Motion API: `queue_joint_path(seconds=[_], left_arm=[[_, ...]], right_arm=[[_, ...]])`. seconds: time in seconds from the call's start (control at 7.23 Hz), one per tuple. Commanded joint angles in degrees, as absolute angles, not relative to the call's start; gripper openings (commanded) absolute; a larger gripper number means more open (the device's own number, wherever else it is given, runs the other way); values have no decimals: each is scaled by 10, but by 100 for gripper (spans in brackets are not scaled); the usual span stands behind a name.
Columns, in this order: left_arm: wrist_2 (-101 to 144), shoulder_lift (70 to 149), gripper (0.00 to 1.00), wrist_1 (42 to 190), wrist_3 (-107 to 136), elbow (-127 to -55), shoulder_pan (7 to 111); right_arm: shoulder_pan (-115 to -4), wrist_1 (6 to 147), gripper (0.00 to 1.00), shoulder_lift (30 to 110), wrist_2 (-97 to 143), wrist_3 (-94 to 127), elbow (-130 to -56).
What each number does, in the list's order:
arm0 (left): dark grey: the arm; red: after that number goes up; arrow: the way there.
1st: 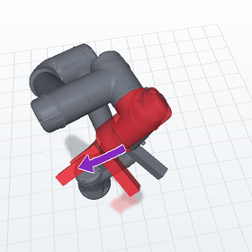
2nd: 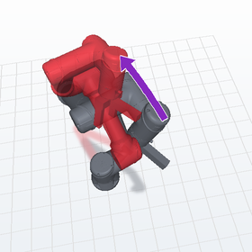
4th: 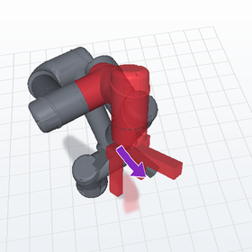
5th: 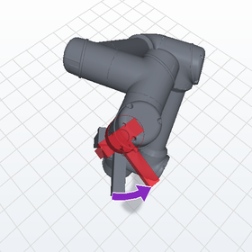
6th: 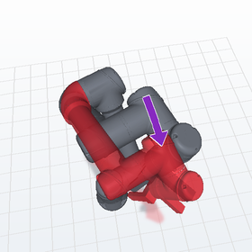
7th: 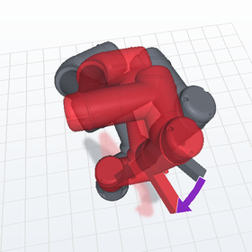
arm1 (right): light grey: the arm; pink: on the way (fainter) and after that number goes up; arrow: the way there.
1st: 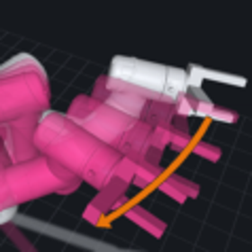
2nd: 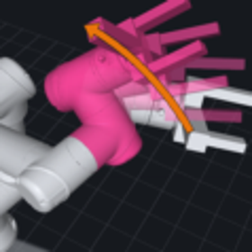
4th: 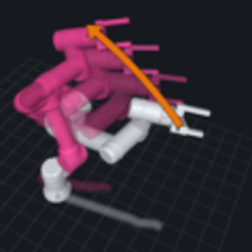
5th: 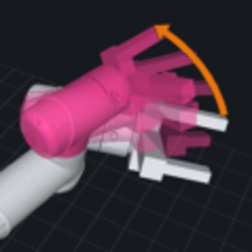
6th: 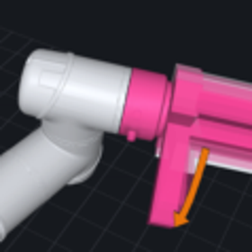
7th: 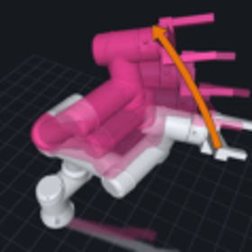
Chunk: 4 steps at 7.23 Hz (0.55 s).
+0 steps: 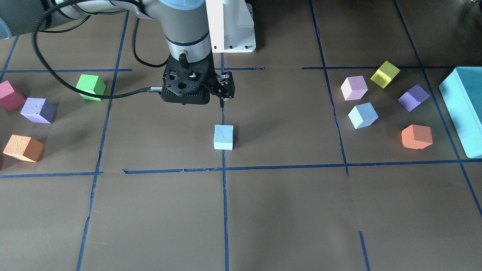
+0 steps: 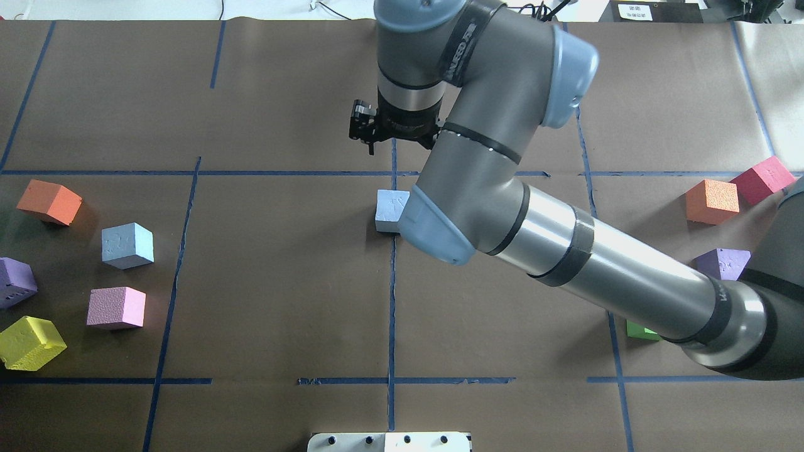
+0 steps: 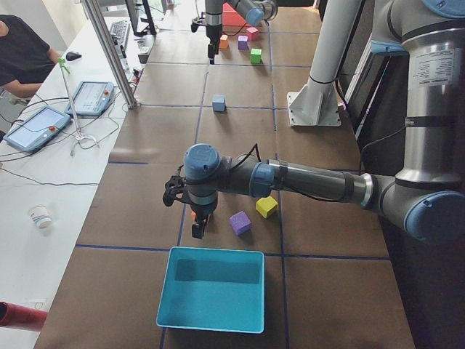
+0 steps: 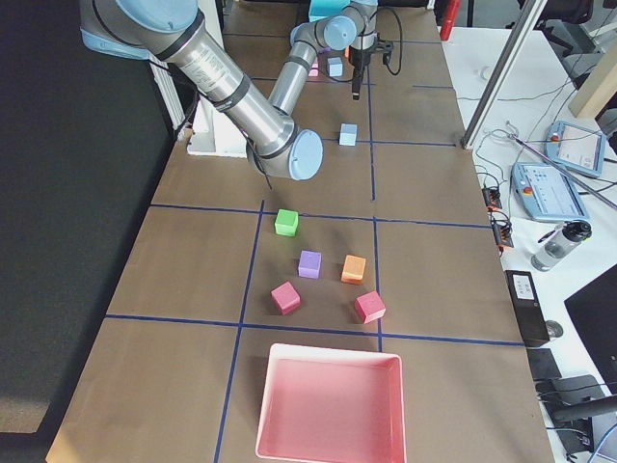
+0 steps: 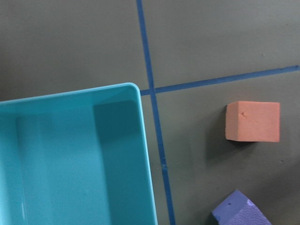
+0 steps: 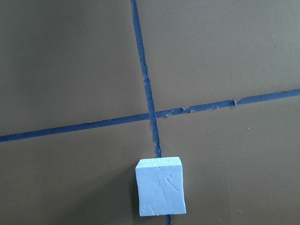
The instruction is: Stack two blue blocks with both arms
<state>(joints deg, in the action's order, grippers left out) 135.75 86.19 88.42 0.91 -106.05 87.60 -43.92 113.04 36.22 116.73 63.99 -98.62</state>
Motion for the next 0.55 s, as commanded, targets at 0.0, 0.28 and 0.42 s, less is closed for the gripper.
queue_joint_path(seconds=[0.0, 0.28, 0.42], left_arm=[[1359, 862, 100, 885, 182, -1142, 805], [1350, 879, 100, 889, 344, -1181, 713], [1317, 899, 100, 896, 415, -1183, 671]], right_arm=[[-512, 1150, 100, 436, 1196, 501, -1035], [-600, 1149, 100, 512, 1236, 350, -1052], [-637, 1146, 100, 545, 1247, 274, -1052]])
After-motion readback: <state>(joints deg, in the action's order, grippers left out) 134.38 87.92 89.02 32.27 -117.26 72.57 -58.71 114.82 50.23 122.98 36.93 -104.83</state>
